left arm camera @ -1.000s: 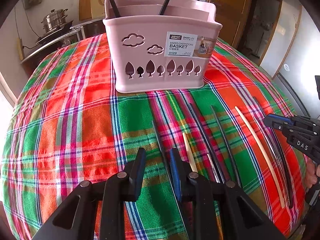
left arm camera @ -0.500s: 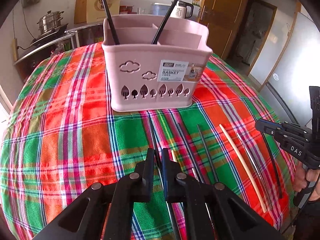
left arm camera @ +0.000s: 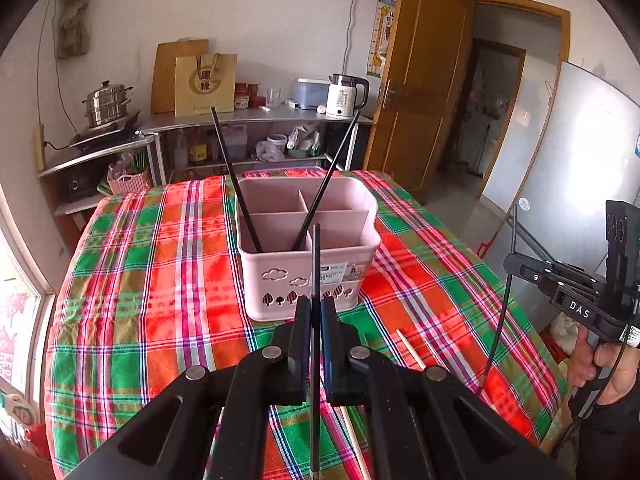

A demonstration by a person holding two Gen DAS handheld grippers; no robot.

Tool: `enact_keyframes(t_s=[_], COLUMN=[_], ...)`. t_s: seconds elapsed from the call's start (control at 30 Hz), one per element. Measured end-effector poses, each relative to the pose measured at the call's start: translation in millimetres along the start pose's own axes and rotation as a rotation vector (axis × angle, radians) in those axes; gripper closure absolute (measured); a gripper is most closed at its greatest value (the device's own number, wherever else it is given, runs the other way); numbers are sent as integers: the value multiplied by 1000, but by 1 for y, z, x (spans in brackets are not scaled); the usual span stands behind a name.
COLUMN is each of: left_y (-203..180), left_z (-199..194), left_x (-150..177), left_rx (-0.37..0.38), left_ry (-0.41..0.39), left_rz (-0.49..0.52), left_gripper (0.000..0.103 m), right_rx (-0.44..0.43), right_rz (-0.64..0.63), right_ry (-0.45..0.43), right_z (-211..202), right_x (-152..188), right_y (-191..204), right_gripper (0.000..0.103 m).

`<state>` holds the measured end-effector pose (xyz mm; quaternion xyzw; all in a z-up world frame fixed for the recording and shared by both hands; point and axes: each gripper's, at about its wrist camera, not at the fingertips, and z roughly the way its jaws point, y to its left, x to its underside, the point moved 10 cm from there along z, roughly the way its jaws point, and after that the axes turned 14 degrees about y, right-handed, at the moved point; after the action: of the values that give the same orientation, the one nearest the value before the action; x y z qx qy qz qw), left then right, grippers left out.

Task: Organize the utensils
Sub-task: 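Lift the black chopsticks with both tools and carry them above the basket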

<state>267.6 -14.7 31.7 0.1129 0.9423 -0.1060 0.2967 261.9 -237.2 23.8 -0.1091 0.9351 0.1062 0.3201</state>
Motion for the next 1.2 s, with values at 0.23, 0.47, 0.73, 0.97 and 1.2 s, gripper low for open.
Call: enact_keyframes(t_s=[0.23, 0.47, 0.73, 0.97, 1.2], left_y=[-1, -3, -2, -1, 6], left_z=[-19, -29, -41, -59, -72], left_x=[-7, -9, -18, -47, -85], left_rx=[2, 10, 20, 45, 46], left_ry=[-31, -46, -57, -87, -115], left_rz=[3, 7, 7, 5, 7], left_gripper=[99, 99, 99, 99, 99], right_rx=[-8, -18, -45, -88, -134], right_rz=[-9, -22, -48, -79, -77], right_ry=[-48, -77, -115, -149, -175], right_z=[-19, -31, -46, -49, -41], right_x=[-8, -12, -25, -49, -82], right_y=[7, 15, 34, 62, 83], right_gripper=[98, 98, 98, 98, 98])
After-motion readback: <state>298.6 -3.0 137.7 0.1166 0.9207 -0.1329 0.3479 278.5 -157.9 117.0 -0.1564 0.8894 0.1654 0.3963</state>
